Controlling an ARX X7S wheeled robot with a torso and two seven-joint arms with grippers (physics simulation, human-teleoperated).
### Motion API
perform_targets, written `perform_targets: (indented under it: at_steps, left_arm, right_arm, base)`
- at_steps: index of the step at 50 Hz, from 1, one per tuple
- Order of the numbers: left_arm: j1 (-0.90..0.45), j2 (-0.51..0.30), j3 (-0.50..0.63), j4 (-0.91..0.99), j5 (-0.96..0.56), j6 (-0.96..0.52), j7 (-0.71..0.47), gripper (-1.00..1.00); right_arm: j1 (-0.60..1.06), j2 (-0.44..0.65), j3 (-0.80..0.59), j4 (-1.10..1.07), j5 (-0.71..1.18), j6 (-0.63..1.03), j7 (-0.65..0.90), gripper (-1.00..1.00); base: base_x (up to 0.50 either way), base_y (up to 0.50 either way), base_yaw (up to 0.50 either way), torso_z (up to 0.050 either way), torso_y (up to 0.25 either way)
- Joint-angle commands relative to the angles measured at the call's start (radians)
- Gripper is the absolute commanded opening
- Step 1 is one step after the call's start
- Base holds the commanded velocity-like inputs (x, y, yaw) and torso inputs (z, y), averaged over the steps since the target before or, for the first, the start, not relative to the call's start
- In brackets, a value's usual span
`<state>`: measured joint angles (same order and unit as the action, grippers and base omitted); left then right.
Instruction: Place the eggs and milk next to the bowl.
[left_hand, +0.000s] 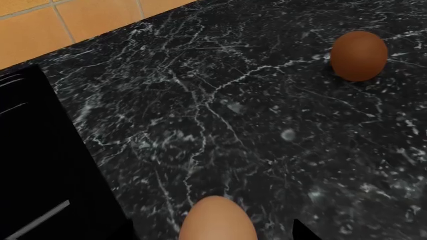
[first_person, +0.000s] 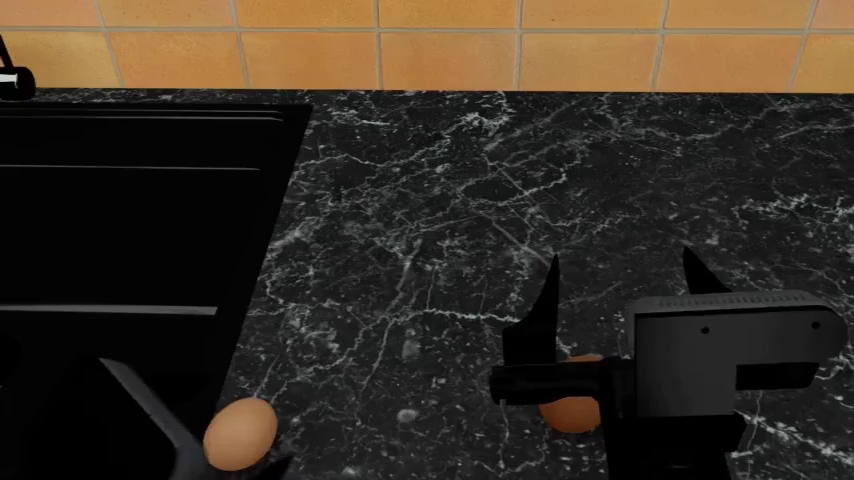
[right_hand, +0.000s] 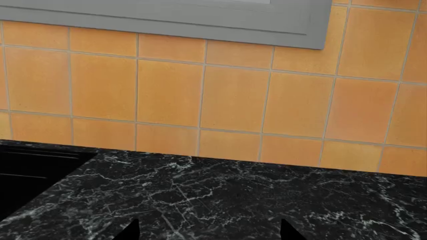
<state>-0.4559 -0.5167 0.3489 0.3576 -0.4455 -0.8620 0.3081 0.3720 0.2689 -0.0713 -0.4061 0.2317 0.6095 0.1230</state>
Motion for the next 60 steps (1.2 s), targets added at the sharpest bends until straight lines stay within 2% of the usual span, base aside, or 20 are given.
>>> perform_targets:
  at_steps: [1,27,28,41,50,60]
  left_arm:
    - [-0.023,0.022,0.055,-0.086,0.037,0.05,0.023,1.0]
    - [-0.018,0.033,0.089,-0.152,0.052,0.086,0.034,1.0]
    - [-0.016,0.03,0.088,-0.143,0.05,0.082,0.033,-1.0]
    - [-0.016,0.021,0.083,-0.119,0.049,0.089,0.026,-1.0]
    - [-0.024,0.025,0.013,-0.006,0.032,0.108,-0.029,-1.0]
    - [-0.049,0.027,0.003,0.057,0.016,0.055,-0.057,-1.0]
  right_arm:
    - [-0.001,0.004,-0.004,0.007,0.001,-0.006,0.005,1.0]
    - [0.008,0.009,-0.011,0.009,0.012,-0.004,0.015,1.0]
    - [0.007,0.009,-0.011,0.008,0.011,-0.004,0.016,1.0]
    - [0.007,0.012,-0.014,0.012,0.015,-0.009,0.021,1.0]
    - [0.006,0.028,-0.01,-0.032,0.034,0.029,0.019,1.0]
    - [-0.024,0.098,-0.005,-0.151,0.131,0.249,-0.023,1.0]
  base:
    - [0.0,0.0,0.0,0.0,0.0]
    - [0.0,0.0,0.0,0.0,0.0]
    - [0.0,0.0,0.0,0.0,0.0]
    - [0.0,0.0,0.0,0.0,0.0]
    - [0.0,0.0,0.0,0.0,0.0]
    - [0.0,0.0,0.0,0.0,0.0]
